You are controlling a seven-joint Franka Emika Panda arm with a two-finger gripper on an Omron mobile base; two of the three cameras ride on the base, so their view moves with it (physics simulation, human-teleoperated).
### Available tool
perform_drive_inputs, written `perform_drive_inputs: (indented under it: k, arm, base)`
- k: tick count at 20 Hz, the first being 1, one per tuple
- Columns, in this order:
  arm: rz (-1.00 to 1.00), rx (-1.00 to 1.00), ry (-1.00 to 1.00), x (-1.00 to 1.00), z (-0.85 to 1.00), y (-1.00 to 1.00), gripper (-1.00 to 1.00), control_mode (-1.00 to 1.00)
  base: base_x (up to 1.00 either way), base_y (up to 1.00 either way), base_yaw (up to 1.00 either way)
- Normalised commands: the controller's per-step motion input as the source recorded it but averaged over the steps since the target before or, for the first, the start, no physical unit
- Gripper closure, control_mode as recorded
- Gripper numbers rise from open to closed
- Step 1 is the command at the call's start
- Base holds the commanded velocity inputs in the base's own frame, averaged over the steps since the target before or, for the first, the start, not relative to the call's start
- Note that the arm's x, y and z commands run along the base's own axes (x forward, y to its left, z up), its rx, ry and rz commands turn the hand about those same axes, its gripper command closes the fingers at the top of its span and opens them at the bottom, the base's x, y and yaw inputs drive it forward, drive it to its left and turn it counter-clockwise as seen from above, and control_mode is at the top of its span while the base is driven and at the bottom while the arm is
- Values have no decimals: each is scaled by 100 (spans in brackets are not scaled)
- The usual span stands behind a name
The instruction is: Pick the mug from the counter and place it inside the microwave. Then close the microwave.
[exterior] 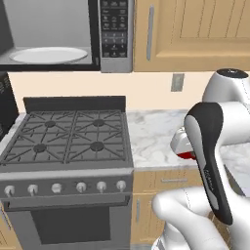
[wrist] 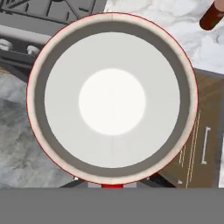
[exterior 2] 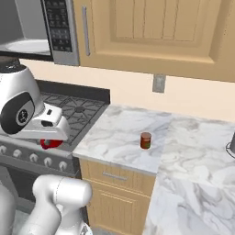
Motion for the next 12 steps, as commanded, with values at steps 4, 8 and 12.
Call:
perform_drive_inputs:
  k: [4,8,12]
  arm:
    - [0,0,0,0,0,0,100,100]
    - [0,0,0,0,0,0,100,100]
    - [0,0,0,0,0,0,100,100]
  base:
    - [-27,61,36]
    - [-19,57,30]
    - [-8,35,14]
